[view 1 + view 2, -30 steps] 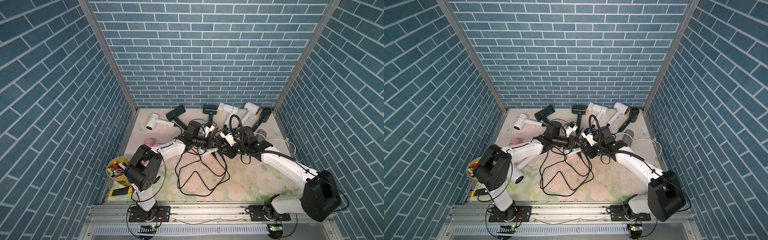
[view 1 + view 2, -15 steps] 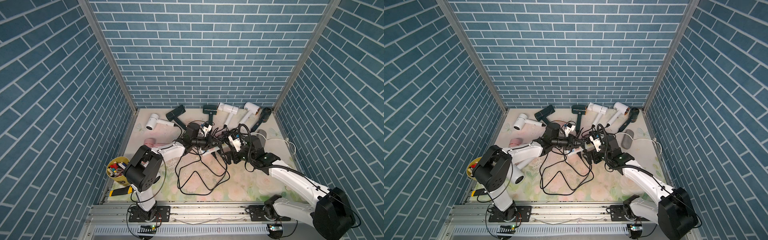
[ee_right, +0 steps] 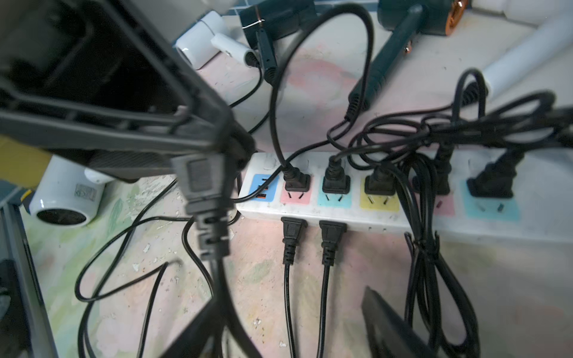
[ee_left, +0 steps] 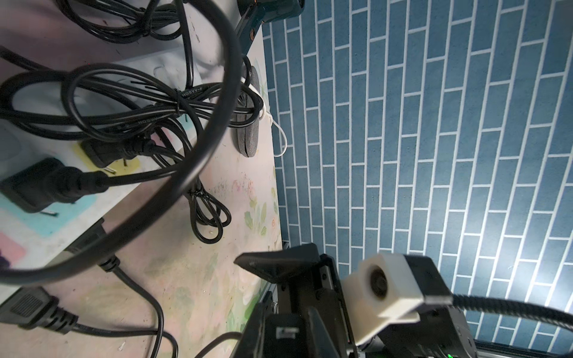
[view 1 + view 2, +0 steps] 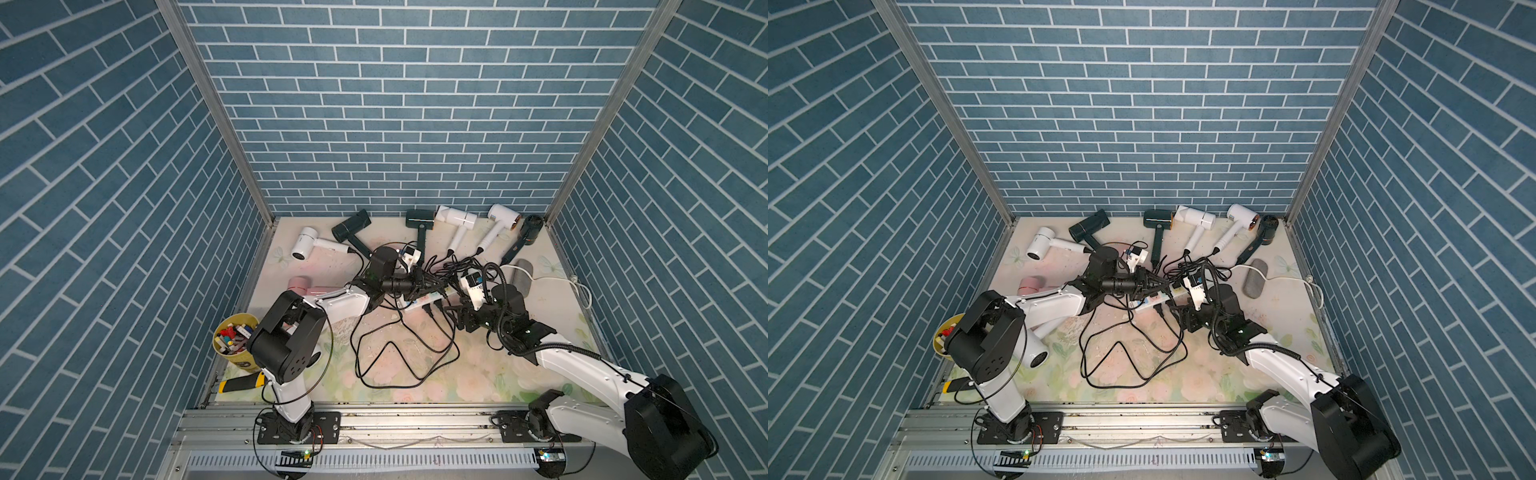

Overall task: Charge the blow dryers
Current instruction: Pick up the plug from the center of the board.

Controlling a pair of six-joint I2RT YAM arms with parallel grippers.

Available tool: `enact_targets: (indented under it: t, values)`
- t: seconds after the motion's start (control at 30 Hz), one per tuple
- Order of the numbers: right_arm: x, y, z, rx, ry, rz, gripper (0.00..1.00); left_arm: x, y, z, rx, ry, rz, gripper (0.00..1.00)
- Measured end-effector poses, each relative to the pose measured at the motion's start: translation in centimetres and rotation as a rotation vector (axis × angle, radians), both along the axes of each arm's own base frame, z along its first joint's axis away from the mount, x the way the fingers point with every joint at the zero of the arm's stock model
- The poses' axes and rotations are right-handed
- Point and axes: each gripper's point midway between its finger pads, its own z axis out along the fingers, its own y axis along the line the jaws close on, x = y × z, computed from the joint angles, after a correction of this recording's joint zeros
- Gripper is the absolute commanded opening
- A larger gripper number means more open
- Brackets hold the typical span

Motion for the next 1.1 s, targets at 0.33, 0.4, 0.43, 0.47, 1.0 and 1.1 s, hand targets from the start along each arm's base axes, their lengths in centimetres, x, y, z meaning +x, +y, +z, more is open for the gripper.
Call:
enact_targets:
  t: [0.33,0.4,0.43,0.47,1.0,1.1]
  values:
    - [0.4,1.8,1.7,0.038,-0.029,0.048,0.45,0.0,0.0,-0.4,0.005,0.014,0.002,0.18]
    - [0.6,2.1,1.8,0.033,-0.033,0.055,0.41,0.0,0.0,-0.6,0.007,0.018,0.002,0.18]
    - [0.7,2.2,1.8,0.033,-0.031,0.056,0.4,0.0,0.0,-0.6,0.008,0.019,0.002,0.18]
    - [0.8,2.4,1.8,0.033,-0.029,0.057,0.37,0.0,0.0,-0.6,0.008,0.018,0.002,0.18]
    - [1.4,2.7,1.7,0.009,-0.007,0.052,0.35,0.1,0.1,-1.0,0.014,0.026,0.003,0.18]
    - [1.5,2.8,1.8,0.01,-0.006,0.055,0.28,0.1,0.1,-1.1,0.017,0.027,0.001,0.19]
